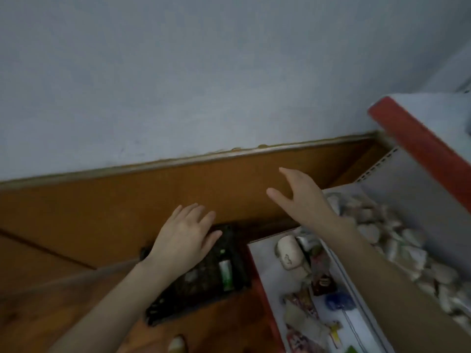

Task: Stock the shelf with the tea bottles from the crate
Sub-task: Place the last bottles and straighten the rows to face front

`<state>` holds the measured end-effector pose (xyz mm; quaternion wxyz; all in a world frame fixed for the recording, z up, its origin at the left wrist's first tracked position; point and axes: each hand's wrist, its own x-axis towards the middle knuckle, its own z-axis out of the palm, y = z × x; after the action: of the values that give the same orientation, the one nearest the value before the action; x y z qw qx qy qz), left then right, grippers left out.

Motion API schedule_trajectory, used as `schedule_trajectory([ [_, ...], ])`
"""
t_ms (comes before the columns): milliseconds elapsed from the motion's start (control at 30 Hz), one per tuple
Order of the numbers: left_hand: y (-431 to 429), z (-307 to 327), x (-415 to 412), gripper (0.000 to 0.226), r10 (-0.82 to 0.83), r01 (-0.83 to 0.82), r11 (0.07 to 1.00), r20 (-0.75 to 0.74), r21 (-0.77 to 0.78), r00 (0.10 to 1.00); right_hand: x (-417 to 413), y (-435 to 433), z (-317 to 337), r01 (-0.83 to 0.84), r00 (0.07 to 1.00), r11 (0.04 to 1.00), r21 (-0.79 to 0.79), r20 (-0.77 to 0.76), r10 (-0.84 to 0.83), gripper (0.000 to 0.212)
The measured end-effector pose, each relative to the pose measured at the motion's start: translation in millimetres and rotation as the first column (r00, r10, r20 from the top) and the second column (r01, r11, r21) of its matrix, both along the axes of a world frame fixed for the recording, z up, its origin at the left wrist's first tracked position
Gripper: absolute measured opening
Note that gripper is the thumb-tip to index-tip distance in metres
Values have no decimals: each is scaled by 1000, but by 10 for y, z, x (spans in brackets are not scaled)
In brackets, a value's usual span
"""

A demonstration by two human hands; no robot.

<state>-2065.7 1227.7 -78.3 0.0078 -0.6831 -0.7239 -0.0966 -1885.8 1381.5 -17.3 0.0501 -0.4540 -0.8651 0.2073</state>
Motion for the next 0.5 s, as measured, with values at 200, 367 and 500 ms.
schedule_trajectory([
  [200, -578, -895, -423, 40, 160, -158, 963, -8, -217, 987, -511, -227, -1058, -82, 988, 975, -207, 114, 107, 61],
  [367, -800, -1663, -460, 41, 268, -240, 906, 33, -349, 963, -690, -306, -2014, -68, 969, 940, -335, 202, 142, 63],
  [500, -806, -2440, -414, 44, 329, -282, 870, 48, -404, 943, -745, -267, -2962, -34, 955, 914, -405, 256, 149, 70],
])
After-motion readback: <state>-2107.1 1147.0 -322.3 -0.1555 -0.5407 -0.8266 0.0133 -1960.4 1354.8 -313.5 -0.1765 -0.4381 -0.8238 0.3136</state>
